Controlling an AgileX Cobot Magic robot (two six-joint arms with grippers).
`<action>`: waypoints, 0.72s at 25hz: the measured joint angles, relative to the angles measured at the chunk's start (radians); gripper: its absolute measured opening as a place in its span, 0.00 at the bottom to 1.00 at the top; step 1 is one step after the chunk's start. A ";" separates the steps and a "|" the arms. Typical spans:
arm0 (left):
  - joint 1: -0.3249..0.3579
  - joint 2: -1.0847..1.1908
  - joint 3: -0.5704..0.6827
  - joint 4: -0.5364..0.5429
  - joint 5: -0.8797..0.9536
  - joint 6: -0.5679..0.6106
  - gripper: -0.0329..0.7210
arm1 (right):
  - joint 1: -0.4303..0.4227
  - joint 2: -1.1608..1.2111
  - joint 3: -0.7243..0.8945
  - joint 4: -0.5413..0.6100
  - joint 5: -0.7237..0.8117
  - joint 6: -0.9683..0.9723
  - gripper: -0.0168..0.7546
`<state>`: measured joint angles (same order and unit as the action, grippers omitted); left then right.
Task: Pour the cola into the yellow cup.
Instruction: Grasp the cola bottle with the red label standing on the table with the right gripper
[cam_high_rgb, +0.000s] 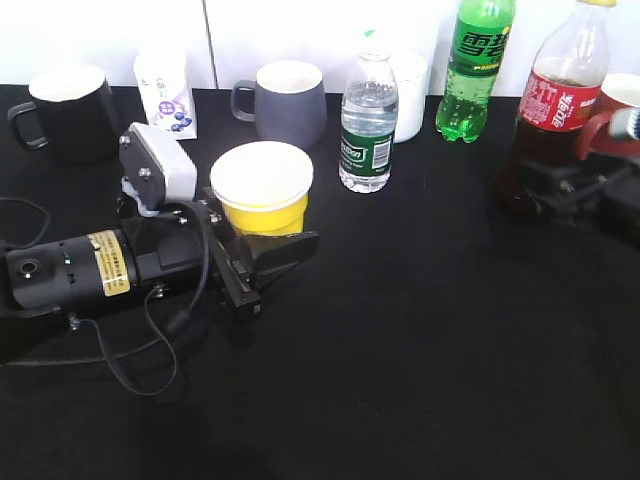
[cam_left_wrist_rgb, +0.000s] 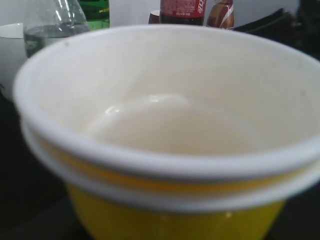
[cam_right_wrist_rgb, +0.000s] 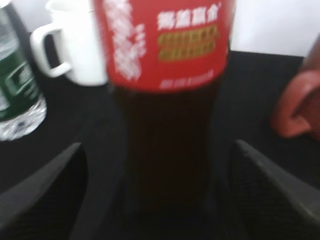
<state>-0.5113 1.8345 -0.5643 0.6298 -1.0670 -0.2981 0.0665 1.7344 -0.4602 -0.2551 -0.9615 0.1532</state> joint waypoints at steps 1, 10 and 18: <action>0.000 0.000 0.000 0.000 0.000 0.000 0.62 | 0.000 0.016 -0.029 -0.001 0.000 0.000 0.89; 0.000 0.000 0.000 0.000 -0.001 0.000 0.62 | 0.000 0.096 -0.238 -0.087 0.011 0.042 0.84; 0.000 0.000 0.000 0.000 -0.001 0.000 0.62 | -0.002 0.100 -0.248 -0.097 0.017 0.044 0.68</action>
<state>-0.5113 1.8345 -0.5643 0.6298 -1.0677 -0.2981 0.0645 1.8348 -0.7081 -0.3519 -0.9443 0.1970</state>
